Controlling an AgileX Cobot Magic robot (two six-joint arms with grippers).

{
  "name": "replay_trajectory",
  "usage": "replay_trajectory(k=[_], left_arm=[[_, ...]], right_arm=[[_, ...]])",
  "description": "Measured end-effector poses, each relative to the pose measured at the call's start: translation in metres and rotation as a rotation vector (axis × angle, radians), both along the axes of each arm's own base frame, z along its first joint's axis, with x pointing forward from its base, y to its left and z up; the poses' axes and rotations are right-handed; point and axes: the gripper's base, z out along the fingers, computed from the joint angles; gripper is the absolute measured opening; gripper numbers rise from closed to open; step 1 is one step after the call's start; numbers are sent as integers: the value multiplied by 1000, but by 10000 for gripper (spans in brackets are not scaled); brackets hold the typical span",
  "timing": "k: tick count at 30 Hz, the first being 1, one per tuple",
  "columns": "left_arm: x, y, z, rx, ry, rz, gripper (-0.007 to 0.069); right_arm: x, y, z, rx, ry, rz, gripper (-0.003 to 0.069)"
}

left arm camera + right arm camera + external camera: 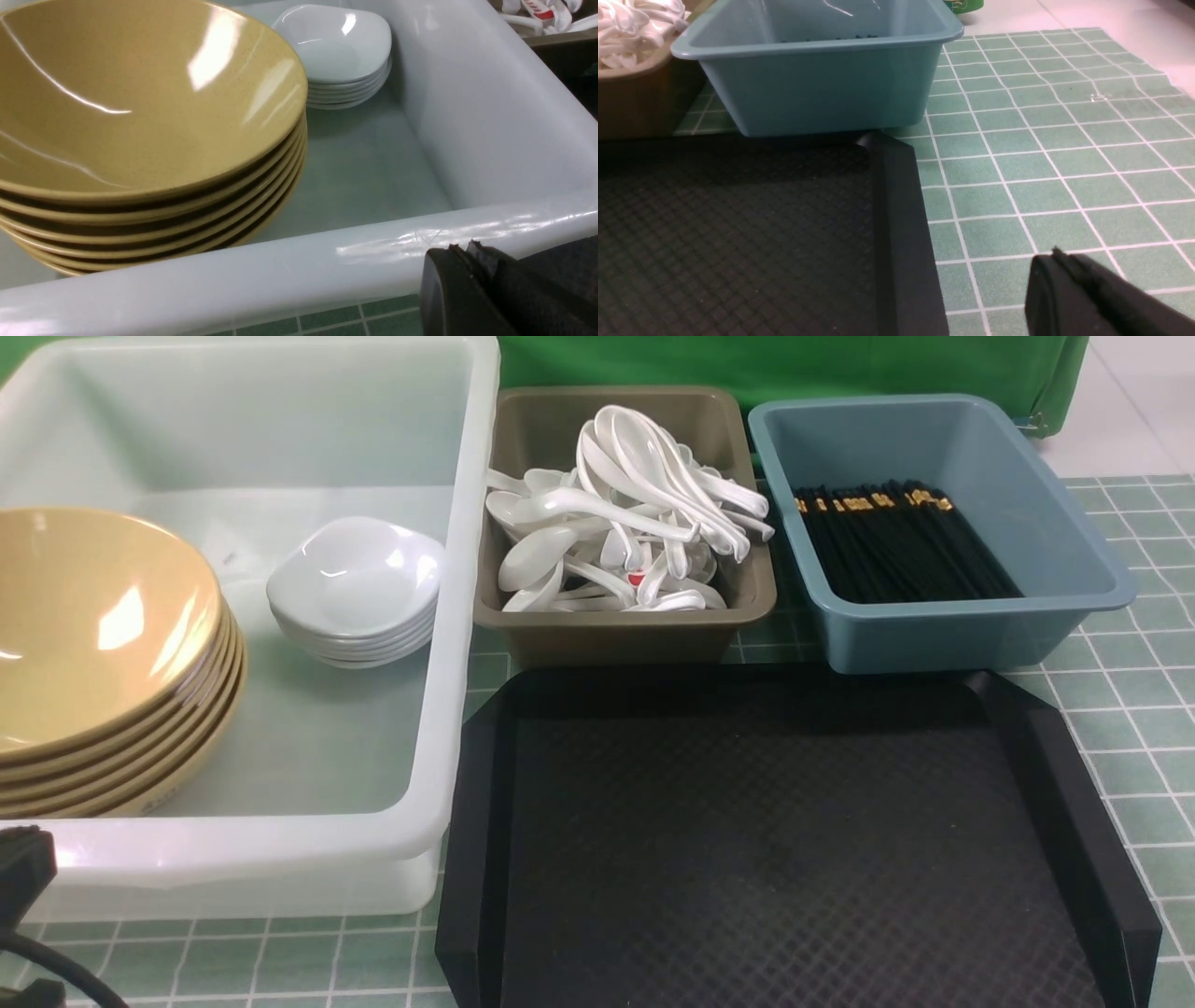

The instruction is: On blue table put chopsticks spoon bowls plates into blue grey white boxes.

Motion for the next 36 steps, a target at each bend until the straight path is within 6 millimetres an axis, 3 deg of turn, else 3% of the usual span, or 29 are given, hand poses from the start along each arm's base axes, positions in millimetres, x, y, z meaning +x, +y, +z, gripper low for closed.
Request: replay_trajectory(k=[3, 5, 10, 15, 20, 36], left_arm=[[2, 0, -5, -5, -43, 7, -6], [4, 2, -16, -49, -174, 40, -6], [1, 9, -67, -103, -453, 137, -6], [-4, 10, -93, -151, -435, 167, -6], [-8, 9, -109, -152, -269, 176, -6], [-9, 9, -113, -144, -226, 173, -6]], right_arm=[[0, 0, 0, 0, 0, 0, 36], [0, 0, 0, 0, 0, 0, 38], [0, 0, 0, 0, 0, 0, 43], [0, 0, 0, 0, 0, 0, 44], [0, 0, 0, 1, 1, 0, 48], [0, 0, 0, 0, 1, 0, 59]])
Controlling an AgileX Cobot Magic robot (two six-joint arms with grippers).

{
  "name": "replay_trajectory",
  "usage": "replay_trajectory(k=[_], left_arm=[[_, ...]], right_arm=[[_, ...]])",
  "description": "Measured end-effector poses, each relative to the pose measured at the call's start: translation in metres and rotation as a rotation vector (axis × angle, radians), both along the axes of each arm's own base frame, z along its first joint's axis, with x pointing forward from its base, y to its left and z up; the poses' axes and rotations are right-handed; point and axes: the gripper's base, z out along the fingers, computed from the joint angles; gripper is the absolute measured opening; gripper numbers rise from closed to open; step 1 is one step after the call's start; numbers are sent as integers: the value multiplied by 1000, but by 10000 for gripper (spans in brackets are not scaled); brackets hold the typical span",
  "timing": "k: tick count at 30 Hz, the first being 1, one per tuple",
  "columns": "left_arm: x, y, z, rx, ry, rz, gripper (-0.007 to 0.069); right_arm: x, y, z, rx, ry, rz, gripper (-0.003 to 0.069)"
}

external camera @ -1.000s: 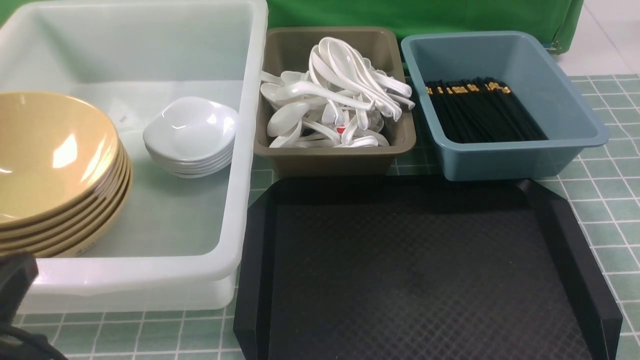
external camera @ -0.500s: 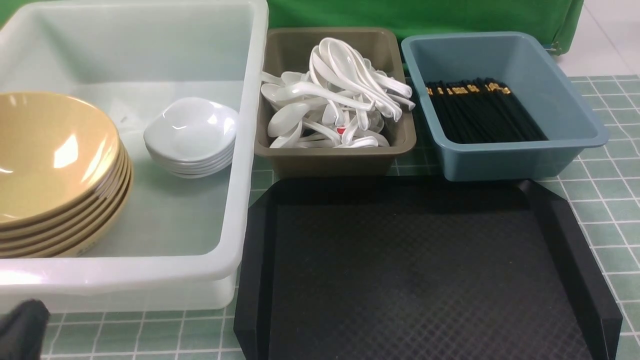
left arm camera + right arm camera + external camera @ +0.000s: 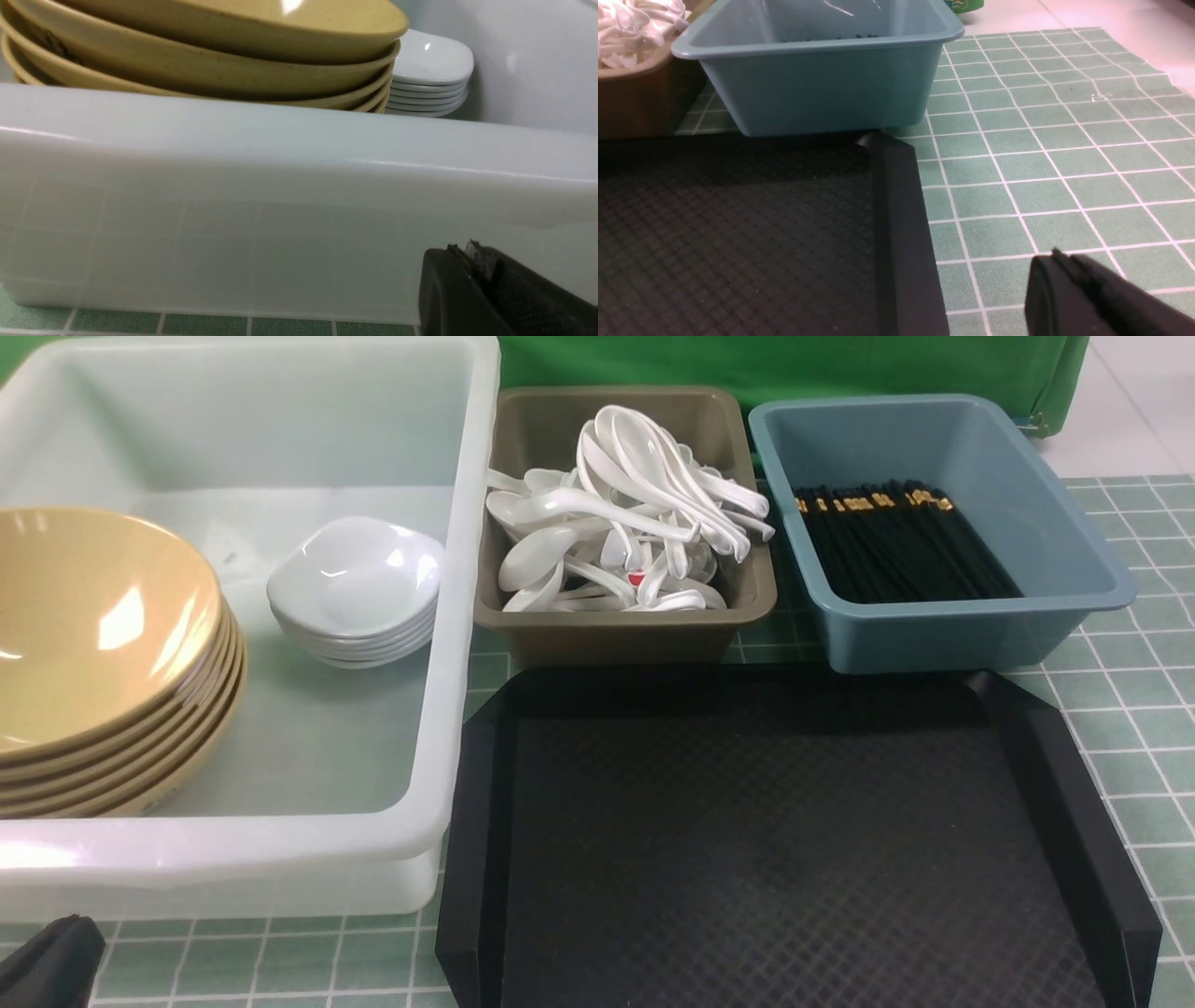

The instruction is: On blue table put chopsticks spoon bowls plates into blue grey white boxes.

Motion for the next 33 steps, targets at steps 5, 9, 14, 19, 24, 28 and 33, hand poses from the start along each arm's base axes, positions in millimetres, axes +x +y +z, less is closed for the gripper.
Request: replay_trajectory(k=[5, 9, 14, 19, 24, 28, 33], left_arm=[[0, 0, 0, 0, 0, 0, -6], [0, 0, 0, 0, 0, 0, -6], [0, 0, 0, 0, 0, 0, -6], [0, 0, 0, 0, 0, 0, -6], [0, 0, 0, 0, 0, 0, -6], [0, 0, 0, 0, 0, 0, -6], [0, 0, 0, 0, 0, 0, -6]], right_arm=[[0, 0, 0, 1, 0, 0, 68], [0, 0, 0, 1, 0, 0, 70], [0, 0, 0, 1, 0, 0, 76], [0, 0, 0, 1, 0, 0, 79], [0, 0, 0, 1, 0, 0, 87], [0, 0, 0, 1, 0, 0, 90], [0, 0, 0, 1, 0, 0, 97]])
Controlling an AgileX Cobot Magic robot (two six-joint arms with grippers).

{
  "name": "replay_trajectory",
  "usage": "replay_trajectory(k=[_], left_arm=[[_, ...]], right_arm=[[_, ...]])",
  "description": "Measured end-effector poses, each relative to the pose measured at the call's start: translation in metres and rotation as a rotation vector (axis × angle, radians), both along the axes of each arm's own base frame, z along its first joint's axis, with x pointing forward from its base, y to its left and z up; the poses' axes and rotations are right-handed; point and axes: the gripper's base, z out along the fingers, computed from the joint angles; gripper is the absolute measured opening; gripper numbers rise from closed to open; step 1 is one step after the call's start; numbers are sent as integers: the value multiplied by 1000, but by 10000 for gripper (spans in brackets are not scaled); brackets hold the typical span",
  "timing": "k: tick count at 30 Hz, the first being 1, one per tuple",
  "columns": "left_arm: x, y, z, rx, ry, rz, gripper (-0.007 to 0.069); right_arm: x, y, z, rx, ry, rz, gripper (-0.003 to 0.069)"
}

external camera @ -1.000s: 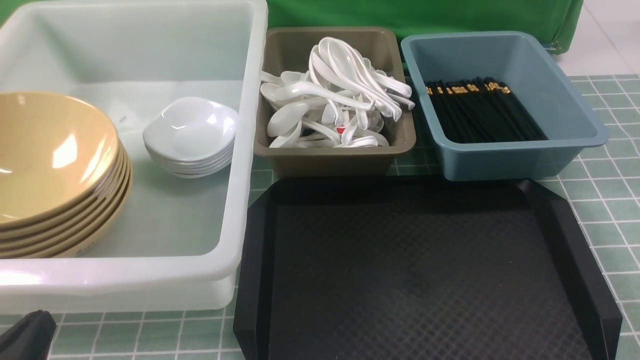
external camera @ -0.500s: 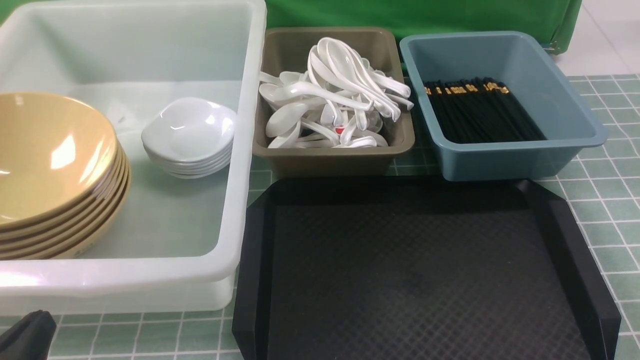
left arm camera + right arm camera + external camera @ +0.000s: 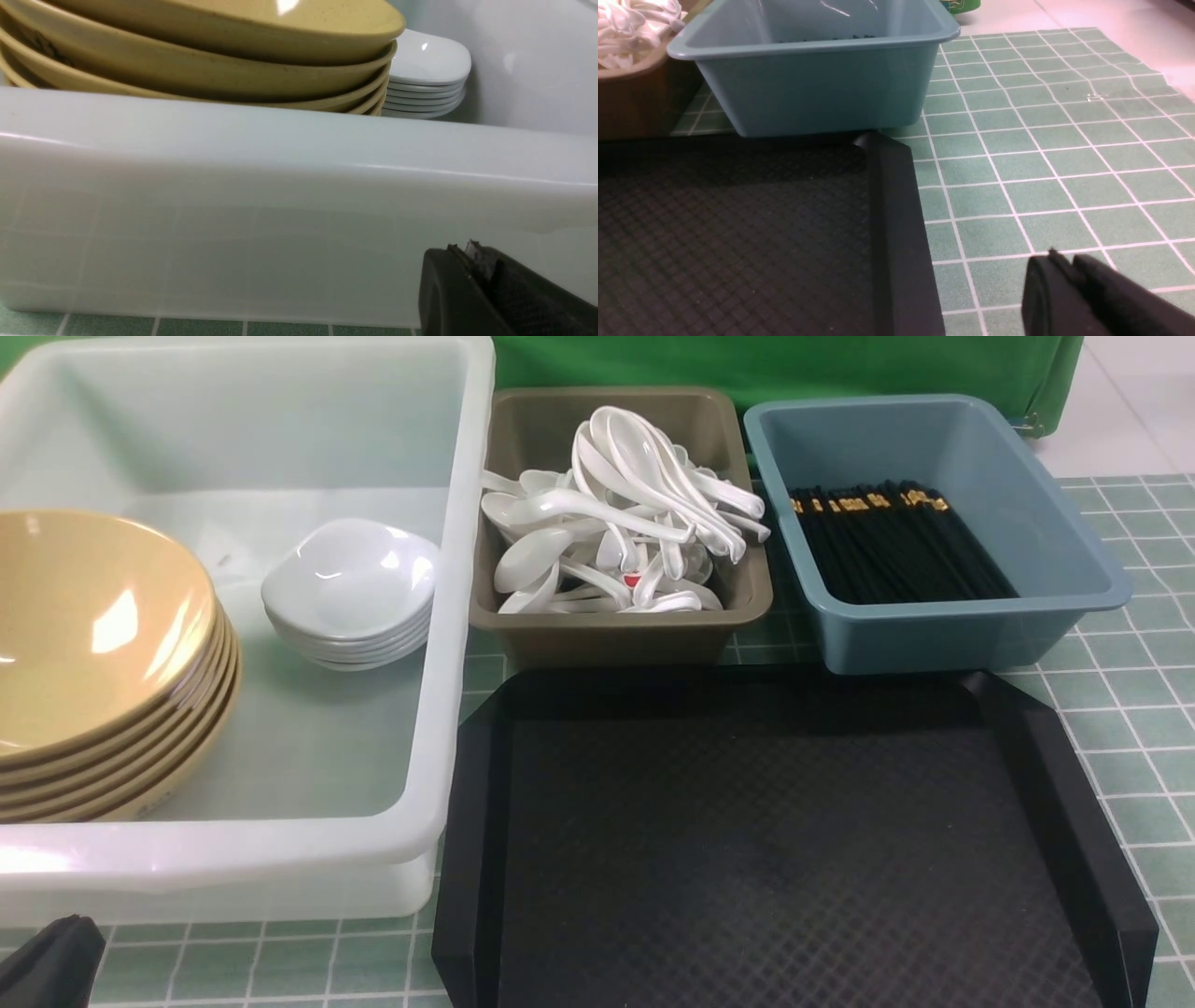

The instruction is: On blue table put chopsticks spoon bowls plates into blue grey white boxes.

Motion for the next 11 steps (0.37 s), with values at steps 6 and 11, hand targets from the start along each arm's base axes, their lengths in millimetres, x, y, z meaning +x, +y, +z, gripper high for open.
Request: replay_trajectory(k=[6, 11], left_arm=[[0, 0, 0, 0, 0, 0, -6], [0, 0, 0, 0, 0, 0, -6]], right_arm=[[0, 0, 0, -1, 0, 0, 100], [0, 0, 0, -1, 0, 0, 99]])
